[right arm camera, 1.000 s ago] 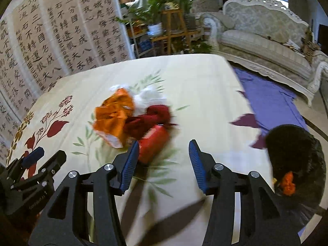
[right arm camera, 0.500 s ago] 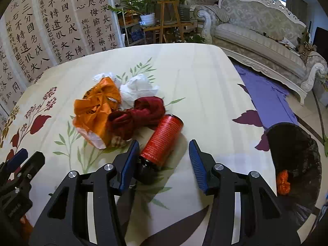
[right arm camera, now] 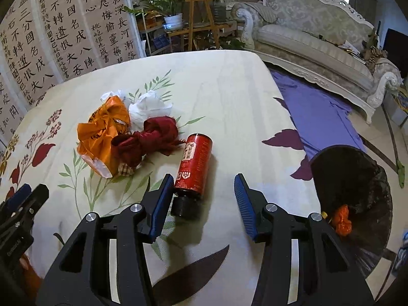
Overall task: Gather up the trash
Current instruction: 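Grasp the red can with the right gripper, then grasp the orange plastic bag with the left gripper while the right gripper holds the can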
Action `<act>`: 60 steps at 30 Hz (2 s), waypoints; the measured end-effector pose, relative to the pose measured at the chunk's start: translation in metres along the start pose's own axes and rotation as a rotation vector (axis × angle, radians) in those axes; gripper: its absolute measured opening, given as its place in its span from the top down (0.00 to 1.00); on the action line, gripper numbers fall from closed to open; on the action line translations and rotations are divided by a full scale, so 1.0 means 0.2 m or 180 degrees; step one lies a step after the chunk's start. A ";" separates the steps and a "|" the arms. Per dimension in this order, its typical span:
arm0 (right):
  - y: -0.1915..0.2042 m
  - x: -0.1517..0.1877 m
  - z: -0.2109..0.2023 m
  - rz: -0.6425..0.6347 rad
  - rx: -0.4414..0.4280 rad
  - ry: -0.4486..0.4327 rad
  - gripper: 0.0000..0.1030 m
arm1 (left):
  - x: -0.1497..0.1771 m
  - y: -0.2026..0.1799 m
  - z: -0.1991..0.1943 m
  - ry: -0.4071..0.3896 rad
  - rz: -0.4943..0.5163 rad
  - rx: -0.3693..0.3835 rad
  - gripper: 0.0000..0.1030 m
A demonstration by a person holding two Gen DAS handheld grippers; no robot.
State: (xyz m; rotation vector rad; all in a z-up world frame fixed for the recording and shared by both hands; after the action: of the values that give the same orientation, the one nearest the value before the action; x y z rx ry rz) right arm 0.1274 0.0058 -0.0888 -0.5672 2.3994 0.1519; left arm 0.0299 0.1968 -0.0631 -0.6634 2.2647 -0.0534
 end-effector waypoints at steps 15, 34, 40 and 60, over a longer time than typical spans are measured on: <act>0.03 -0.06 0.09 -0.0225 0.0086 -0.0022 0.78 | -0.01 -0.06 0.01 -0.0004 0.0139 0.0020 0.25; -0.06 -0.09 0.11 -0.0165 0.0036 -0.0032 0.77 | -0.09 -0.32 0.15 0.0054 0.0315 0.0292 0.23; -0.06 -0.09 0.11 -0.0164 0.0036 -0.0033 0.77 | -0.13 -0.34 0.20 0.0083 0.0220 0.0330 0.23; -0.06 -0.09 0.12 -0.0181 0.0054 -0.0033 0.77 | -0.08 -0.30 0.14 0.0187 0.0224 0.0617 0.80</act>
State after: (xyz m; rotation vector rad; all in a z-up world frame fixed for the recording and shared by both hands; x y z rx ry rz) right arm 0.1591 0.0066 -0.0951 -0.6244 2.3696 0.1094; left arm 0.0860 0.1569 -0.0581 -0.4851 2.3009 -0.2579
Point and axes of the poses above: each gripper's, at about its wrist camera, not at the fingertips, and z roughly the way its jaws point, y to its left, x to its underside, the point moved 4 cm from there along z, roughly the way its jaws point, and after that the axes turned 10 degrees about -z, right-handed, at the moved point
